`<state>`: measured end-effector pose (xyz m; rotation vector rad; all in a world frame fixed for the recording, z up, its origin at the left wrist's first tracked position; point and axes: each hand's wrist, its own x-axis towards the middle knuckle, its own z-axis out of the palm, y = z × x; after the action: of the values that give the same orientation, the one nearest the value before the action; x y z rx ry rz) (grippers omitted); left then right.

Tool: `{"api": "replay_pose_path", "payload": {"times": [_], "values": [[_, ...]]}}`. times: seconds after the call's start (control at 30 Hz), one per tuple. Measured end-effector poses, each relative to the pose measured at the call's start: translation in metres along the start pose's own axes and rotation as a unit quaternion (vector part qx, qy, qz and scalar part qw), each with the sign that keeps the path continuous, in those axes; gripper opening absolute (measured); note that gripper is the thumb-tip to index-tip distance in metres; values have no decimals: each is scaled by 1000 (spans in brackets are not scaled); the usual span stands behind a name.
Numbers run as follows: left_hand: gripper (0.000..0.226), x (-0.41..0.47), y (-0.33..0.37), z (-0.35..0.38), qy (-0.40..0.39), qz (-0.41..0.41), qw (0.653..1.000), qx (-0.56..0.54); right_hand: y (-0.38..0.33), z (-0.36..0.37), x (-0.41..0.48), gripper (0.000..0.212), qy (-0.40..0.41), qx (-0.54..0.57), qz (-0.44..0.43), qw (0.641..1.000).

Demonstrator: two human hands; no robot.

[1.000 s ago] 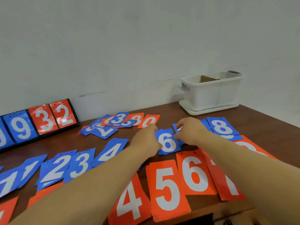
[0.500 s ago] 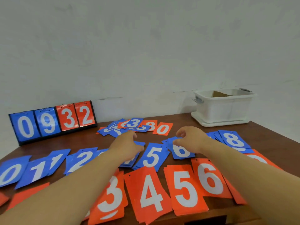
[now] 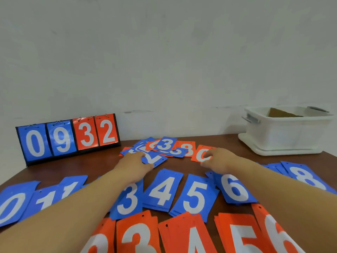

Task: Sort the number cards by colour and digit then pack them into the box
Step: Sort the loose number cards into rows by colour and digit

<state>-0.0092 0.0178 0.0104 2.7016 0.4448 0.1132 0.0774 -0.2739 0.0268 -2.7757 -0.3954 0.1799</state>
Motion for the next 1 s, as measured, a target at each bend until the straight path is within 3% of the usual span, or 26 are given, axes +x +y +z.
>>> {"api": "replay_pose_path", "payload": {"times": [0.17,0.33,0.53,0.6,0.73,0.83,0.9,1.0], "values": [[78,46,11,15,-31,-4,996,88,-4,10,42,53,-25,-121,34,992],[77,68,16,29,-92,15,978,184,6,19,63,47,-36,-125,23,991],[68,72,14,22,-102,16,983,155,6,6,67,36,-51,-133,88,986],[68,75,23,23,-85,-2,987,136,3,10,77,54,-24,-108,121,986],[108,86,33,38,-42,-102,986,123,-6,12,85,85,6,-40,207,978],[105,94,37,46,-18,-147,984,104,-4,13,98,104,-13,-18,243,970],[108,100,41,47,-11,-161,983,88,-3,12,104,110,-25,-17,246,969],[117,105,44,43,-11,-191,980,61,-14,0,86,100,-41,-29,246,968]]}}
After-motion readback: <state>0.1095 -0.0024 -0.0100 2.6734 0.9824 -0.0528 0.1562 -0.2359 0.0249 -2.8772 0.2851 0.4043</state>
